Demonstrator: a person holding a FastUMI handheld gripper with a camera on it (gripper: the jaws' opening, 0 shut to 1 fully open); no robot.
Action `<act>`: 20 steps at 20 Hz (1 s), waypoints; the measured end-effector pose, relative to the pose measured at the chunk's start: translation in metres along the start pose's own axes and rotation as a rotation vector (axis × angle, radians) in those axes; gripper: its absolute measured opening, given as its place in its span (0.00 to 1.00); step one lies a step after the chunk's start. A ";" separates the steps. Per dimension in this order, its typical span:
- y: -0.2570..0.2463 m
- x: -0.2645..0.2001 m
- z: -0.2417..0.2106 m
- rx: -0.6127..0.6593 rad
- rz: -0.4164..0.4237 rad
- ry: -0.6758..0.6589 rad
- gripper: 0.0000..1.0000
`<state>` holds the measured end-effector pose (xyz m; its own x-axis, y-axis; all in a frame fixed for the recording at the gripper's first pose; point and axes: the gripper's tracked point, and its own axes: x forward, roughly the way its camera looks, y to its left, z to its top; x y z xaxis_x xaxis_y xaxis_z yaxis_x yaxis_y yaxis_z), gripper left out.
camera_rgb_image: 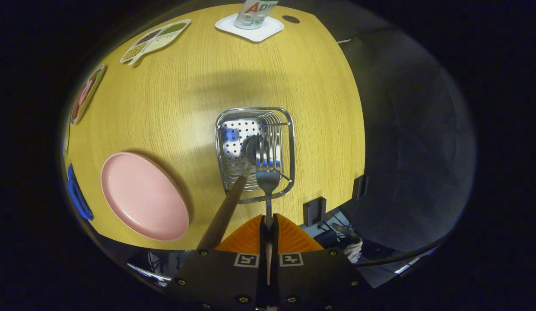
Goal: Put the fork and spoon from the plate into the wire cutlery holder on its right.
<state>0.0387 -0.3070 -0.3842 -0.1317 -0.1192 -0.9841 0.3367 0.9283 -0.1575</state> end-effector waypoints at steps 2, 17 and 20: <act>-0.005 -0.001 0.004 -0.009 -0.017 -0.010 0.08; 0.000 -0.031 0.005 0.045 0.012 -0.096 0.35; 0.003 -0.037 0.005 0.051 0.015 -0.119 0.35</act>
<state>0.0491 -0.3011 -0.3483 -0.0159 -0.1489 -0.9887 0.3853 0.9116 -0.1435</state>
